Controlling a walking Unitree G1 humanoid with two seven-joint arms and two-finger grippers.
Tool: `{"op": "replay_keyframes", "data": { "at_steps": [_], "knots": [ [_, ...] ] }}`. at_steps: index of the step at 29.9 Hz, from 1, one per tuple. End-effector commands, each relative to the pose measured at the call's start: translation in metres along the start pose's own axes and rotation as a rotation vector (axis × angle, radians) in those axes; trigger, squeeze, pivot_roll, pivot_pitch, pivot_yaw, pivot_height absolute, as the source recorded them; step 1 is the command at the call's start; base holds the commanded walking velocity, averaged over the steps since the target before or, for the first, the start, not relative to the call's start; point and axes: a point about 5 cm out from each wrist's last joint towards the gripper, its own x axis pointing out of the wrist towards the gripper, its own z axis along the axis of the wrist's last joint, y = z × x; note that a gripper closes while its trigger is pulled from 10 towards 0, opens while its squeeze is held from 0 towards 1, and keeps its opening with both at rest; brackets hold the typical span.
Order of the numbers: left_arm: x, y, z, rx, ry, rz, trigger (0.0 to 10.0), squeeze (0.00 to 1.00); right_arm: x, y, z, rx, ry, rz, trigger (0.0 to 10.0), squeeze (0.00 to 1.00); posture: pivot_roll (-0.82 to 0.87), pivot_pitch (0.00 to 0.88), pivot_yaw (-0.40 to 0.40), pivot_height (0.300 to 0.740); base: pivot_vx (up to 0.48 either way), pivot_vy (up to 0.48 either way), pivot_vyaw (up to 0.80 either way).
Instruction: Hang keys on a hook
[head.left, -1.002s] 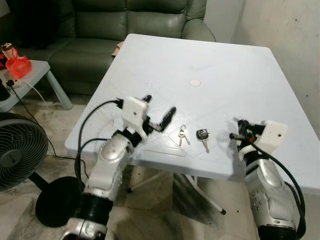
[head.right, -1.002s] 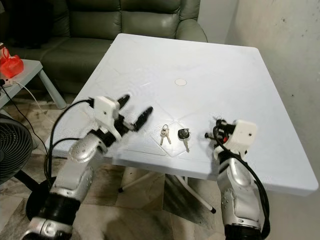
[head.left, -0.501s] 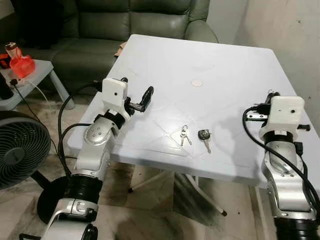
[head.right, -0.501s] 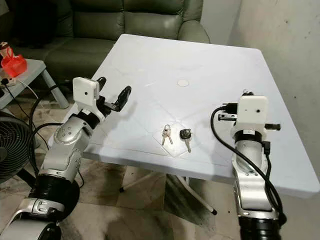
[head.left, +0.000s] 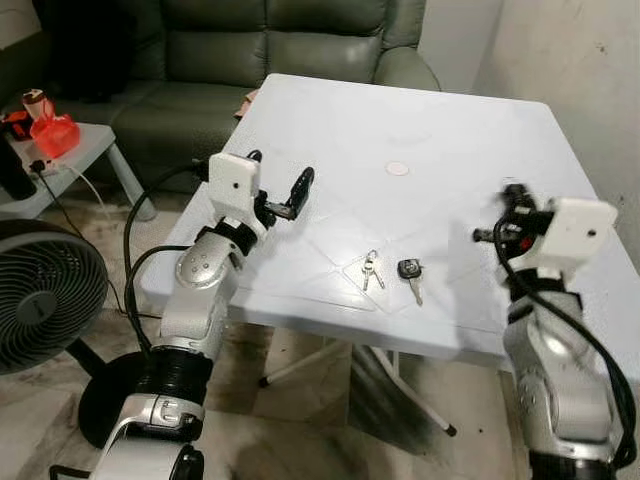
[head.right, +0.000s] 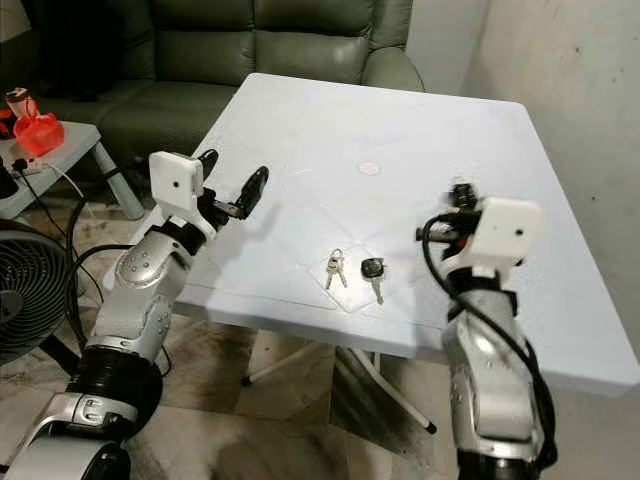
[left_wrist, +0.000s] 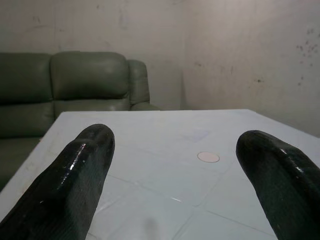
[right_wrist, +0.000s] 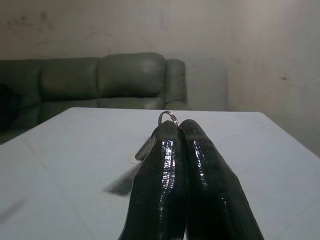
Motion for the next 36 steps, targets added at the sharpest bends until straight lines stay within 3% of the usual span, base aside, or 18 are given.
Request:
{"op": "replay_keyframes", "data": {
  "at_steps": [1,7,15,18,24,36],
  "knots": [
    [-0.003,0.003,-0.002,-0.028,0.018,0.012,10.0,0.0,-0.003,0.004,0.007,0.013,-0.04,0.017,10.0,0.0,-0.1,0.051,0.024,0.727,0.0,0.0,0.0],
    [-0.009,0.005,-0.011,-0.068,0.062,0.055,10.0,0.0,-0.007,0.003,-0.002,0.036,0.012,0.008,10.0,0.0,-0.09,0.06,0.022,0.727,0.0,0.0,0.0],
    [-0.019,0.015,-0.037,-0.147,0.214,0.147,10.0,0.0,-0.008,-0.007,-0.009,0.002,0.058,-0.037,10.0,0.0,-0.1,0.063,0.023,0.727,0.0,0.0,-0.39],
    [-0.02,0.022,-0.035,-0.219,0.204,0.162,10.0,0.0,-0.01,-0.008,-0.011,0.002,0.064,-0.046,10.0,0.0,-0.1,0.054,0.021,0.727,0.0,0.0,-0.77],
    [-0.017,0.031,-0.028,-0.154,0.194,0.175,10.0,0.0,-0.011,-0.005,-0.015,-0.006,0.08,-0.03,10.0,0.0,-0.1,0.042,0.019,0.727,0.0,0.0,-0.77],
    [-0.014,0.031,-0.026,-0.193,0.179,0.216,10.0,0.0,-0.011,-0.003,-0.016,-0.014,0.083,-0.018,10.0,0.0,-0.09,0.028,0.016,0.727,0.0,0.155,-0.77]
  ]
}}
